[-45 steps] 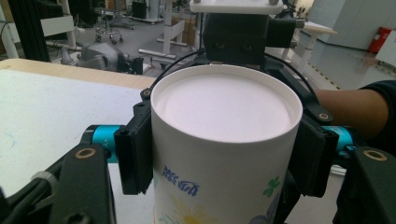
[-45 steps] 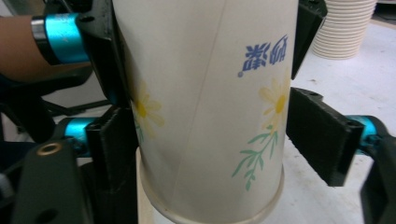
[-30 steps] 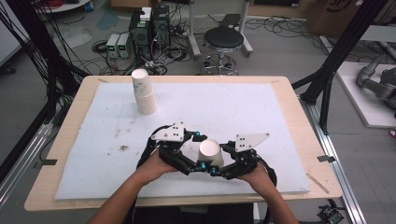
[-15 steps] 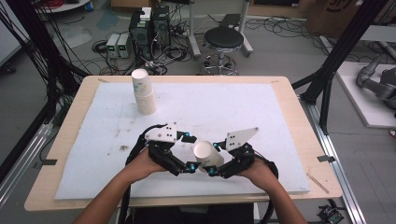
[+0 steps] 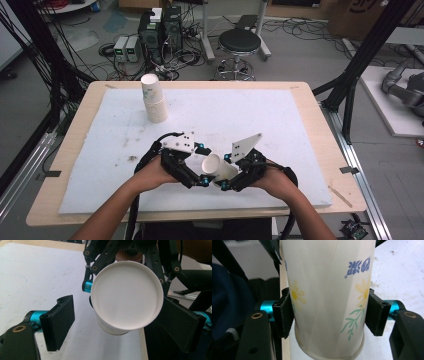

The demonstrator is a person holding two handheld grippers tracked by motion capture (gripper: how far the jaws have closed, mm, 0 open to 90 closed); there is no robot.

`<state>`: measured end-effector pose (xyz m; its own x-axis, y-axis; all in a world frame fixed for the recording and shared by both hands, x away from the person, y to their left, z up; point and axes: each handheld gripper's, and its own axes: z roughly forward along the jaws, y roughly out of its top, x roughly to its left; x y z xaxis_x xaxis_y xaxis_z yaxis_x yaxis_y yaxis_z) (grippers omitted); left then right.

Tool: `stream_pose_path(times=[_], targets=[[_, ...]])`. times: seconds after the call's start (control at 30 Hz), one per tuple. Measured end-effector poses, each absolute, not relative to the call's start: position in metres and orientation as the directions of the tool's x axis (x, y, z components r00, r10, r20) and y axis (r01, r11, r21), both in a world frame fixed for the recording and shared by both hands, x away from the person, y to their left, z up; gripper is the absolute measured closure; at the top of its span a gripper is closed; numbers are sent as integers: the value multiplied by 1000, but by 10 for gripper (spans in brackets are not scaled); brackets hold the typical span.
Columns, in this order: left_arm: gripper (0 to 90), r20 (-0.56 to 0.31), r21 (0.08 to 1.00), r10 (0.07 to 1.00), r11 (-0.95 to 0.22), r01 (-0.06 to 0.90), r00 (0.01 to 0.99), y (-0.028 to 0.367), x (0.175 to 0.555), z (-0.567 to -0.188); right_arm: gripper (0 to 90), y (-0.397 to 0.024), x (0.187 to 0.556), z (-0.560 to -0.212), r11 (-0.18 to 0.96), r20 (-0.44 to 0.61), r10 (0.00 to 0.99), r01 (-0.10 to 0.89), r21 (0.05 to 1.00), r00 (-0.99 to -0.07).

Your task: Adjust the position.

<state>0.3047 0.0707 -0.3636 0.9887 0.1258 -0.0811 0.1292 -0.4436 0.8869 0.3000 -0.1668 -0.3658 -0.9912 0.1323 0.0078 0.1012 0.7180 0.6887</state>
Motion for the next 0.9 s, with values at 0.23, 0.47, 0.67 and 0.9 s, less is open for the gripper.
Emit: stream_pose_path(times=[0.23, 0.47, 0.67, 0.9], targets=[[195, -74, 878, 114, -465, 119, 991, 69, 304, -364, 343, -157, 300, -363, 785, -30, 109, 67, 616, -994], [219, -82, 864, 107, -488, 125, 991, 67, 305, -365, 343, -148, 302, -360, 841, -53, 83, 41, 540, -995], [275, -92, 853, 96, -505, 128, 991, 65, 305, -367, 343, -143, 302, -359, 859, -52, 71, 35, 511, -996], [354, -92, 844, 83, -522, 122, 992, 62, 306, -368, 350, -141, 301, -359, 881, -45, 77, 47, 471, -996]])
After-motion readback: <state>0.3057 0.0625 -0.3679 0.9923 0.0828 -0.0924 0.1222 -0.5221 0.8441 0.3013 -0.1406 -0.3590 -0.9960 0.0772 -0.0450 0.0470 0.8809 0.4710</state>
